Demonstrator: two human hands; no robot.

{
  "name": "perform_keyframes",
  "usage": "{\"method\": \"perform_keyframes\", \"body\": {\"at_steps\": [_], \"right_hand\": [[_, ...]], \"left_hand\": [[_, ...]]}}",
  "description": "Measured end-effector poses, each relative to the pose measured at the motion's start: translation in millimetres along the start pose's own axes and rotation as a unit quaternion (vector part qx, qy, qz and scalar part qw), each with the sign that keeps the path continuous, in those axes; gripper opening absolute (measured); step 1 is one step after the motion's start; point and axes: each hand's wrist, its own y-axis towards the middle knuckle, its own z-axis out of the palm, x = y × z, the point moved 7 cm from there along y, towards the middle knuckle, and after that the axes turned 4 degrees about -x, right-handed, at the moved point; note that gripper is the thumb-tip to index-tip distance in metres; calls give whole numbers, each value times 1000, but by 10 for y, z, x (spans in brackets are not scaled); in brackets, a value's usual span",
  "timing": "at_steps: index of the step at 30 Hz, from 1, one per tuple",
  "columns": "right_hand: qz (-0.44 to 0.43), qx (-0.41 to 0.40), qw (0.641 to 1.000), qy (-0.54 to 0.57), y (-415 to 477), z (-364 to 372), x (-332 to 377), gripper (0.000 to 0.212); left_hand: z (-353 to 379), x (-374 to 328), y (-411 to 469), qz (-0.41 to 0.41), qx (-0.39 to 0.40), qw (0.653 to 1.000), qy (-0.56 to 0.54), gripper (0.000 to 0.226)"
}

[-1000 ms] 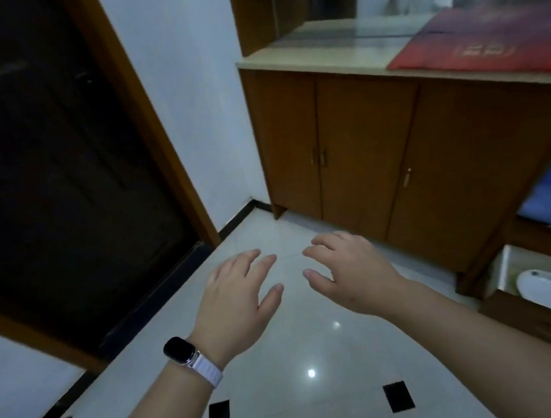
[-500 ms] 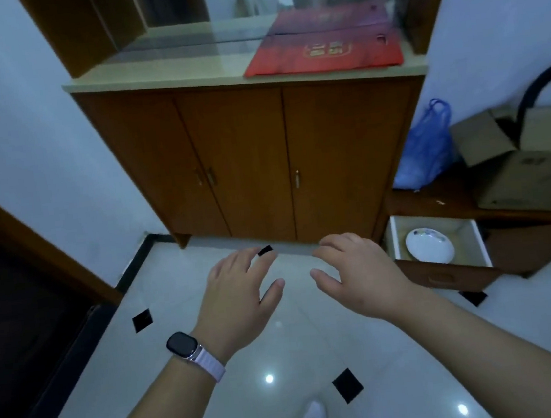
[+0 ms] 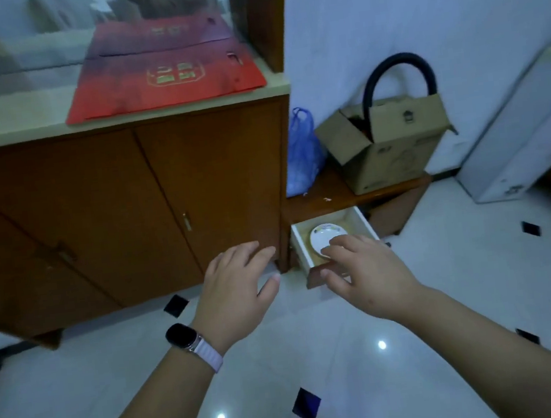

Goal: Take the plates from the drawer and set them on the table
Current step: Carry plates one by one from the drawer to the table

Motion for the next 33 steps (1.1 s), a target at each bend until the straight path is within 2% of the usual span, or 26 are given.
{"method": "perform_keyframes", "body": {"at_steps": [5,11,23,30,33], "right_hand": [[88,-14,996,-9,-104,-129,-600,51],[127,-24,992,-3,-80,-65,-1230,48],[90,-15,995,46,615,-53,-2725,55],[51,22,997,50,1007,-57,-3608,44],[48,26,996,77,1149,10,-3772,55]], "left_hand": [[169,-335,488,66,15,997,-33,50],[477,-658,979,103,32,994,-21,45],[1174,-1468,2029,62,64,996,23,47],[1488,-1982,2600,36,48,997,52,45],[1576,-1986,2694,10,38,998,46,42]]}}
